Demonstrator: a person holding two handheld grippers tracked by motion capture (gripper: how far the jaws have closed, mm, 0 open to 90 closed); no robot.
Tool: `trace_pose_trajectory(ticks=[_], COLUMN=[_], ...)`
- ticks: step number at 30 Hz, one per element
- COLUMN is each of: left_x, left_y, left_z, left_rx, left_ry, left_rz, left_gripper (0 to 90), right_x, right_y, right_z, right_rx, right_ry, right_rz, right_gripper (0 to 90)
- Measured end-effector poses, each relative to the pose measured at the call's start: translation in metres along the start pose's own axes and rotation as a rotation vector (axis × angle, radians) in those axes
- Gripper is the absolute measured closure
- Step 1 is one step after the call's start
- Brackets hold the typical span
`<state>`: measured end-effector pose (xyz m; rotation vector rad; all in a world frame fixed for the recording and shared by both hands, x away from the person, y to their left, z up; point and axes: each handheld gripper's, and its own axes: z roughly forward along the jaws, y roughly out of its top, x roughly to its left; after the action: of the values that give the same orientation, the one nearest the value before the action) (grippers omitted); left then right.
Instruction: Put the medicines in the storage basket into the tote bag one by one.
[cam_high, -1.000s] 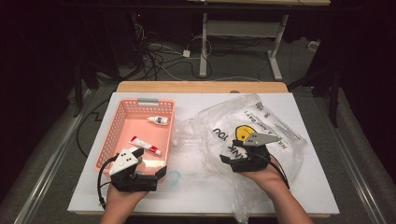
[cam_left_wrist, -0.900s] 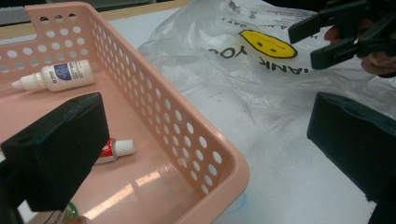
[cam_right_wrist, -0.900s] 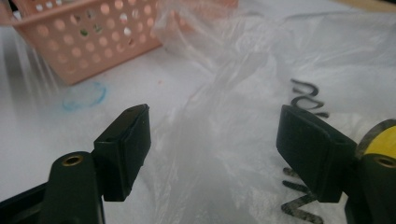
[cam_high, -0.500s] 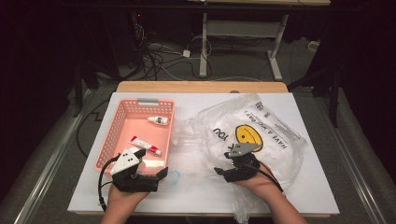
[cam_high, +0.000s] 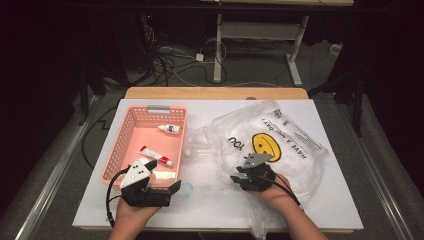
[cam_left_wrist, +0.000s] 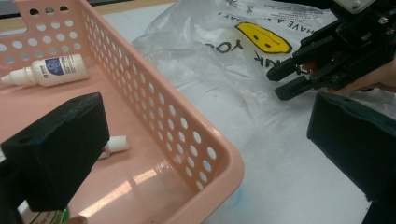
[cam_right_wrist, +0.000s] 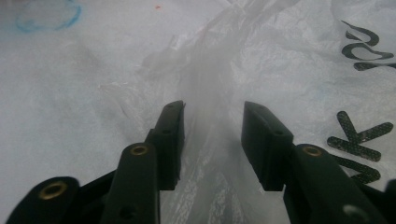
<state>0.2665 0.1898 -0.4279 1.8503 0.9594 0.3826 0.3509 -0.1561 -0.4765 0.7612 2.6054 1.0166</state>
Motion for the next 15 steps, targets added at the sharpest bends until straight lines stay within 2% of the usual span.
trace_pose_trajectory(ticks=[3, 8, 11, 15], left_x=[0.0, 0.0, 0.001, 0.002], left_y=[0.0, 0.0, 0.0, 0.0], left_z=[0.0, 0.0, -0.001, 0.0], left_rx=[-0.002, -0.001, -0.003, -0.001], left_ry=[-0.001, -0.004, -0.005, -0.005], left_rz=[0.002, 0.003, 0.004, 0.001], left_gripper=[0.0, 0.0, 0.0, 0.0], right_x=[0.0, -0.004, -0.007, -0.011], right_y=[0.0, -0.002, -0.004, -0.005], right_z=[0.004, 0.001, -0.002, -0.005], right_rx=[0.008, -0.016, -0.037, -0.067], right_ry=[-0.007, -0.029, -0.05, -0.078], right_rz=[-0.012, 0.02, 0.054, 0.074], right_gripper=[71.4, 89.6, 90.0, 90.0])
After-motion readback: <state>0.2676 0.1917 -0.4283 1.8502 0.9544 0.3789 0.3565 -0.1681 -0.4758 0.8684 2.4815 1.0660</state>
